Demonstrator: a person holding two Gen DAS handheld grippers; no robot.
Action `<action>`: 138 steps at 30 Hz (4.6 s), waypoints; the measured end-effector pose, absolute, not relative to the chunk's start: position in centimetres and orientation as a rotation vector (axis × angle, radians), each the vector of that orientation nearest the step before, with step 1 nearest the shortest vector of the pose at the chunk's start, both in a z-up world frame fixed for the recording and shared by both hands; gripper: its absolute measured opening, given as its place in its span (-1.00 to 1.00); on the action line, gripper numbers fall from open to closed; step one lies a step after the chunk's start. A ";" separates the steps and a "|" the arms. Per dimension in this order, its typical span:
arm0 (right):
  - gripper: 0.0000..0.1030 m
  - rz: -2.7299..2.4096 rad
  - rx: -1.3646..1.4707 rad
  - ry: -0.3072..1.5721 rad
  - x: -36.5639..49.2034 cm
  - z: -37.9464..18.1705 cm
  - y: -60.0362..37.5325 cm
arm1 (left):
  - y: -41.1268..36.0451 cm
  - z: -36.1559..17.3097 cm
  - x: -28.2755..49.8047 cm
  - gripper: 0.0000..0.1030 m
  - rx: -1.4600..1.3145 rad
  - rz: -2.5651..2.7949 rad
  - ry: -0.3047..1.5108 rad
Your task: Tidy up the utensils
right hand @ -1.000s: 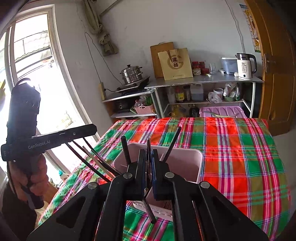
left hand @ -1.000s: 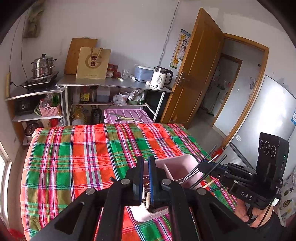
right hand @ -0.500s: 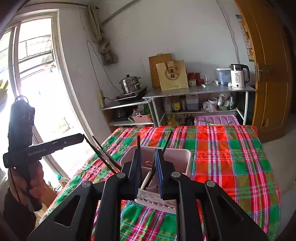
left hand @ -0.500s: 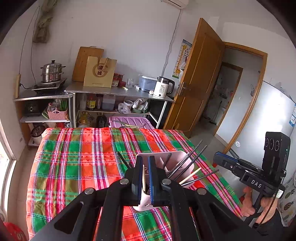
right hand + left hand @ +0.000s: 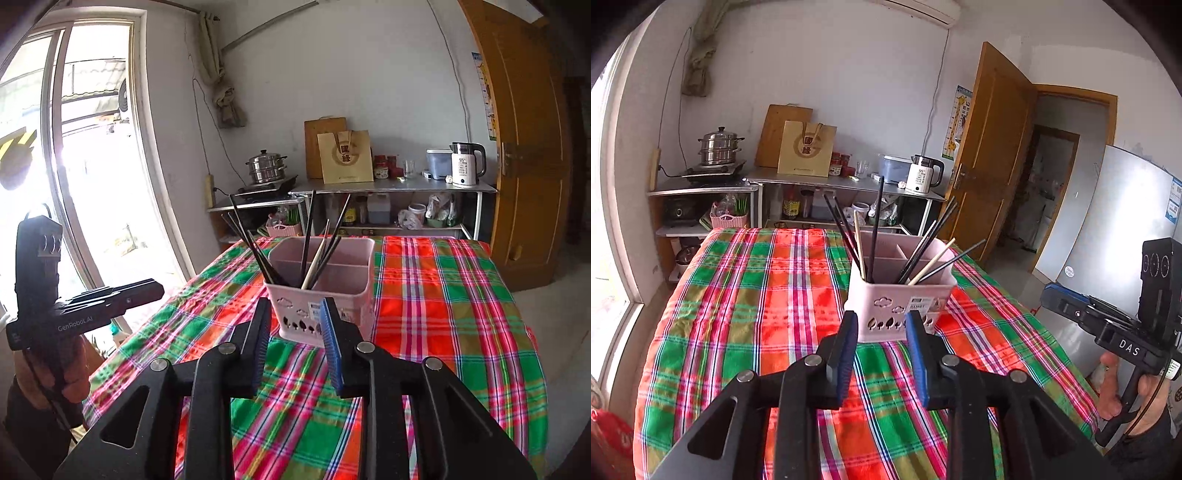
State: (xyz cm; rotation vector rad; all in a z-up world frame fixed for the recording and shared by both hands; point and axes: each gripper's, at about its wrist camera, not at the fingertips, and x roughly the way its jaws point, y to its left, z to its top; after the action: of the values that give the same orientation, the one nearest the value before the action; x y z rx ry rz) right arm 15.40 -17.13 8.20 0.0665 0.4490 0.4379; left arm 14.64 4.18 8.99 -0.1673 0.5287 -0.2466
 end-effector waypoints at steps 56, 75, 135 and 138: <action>-0.14 0.331 0.004 0.471 6.2 2.3 -17.2 | -0.9 3.5 5.4 -0.45 -0.073 -0.172 0.546; -0.14 0.335 0.011 0.484 6.5 2.1 -17.2 | -1.2 3.3 5.4 -0.45 -0.069 -0.181 0.548; -0.14 0.336 0.000 0.495 6.7 2.1 -17.0 | -1.5 3.3 4.6 -0.07 -0.085 -0.197 0.519; -0.14 0.336 0.001 0.496 6.7 2.1 -17.0 | -1.8 3.4 4.6 -0.07 -0.067 -0.173 0.509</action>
State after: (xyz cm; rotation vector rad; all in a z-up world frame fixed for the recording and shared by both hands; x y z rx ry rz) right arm 6.67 -17.03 2.06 0.0006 0.4957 0.3362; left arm 4.56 -1.79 3.35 -0.0669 0.5091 -0.1730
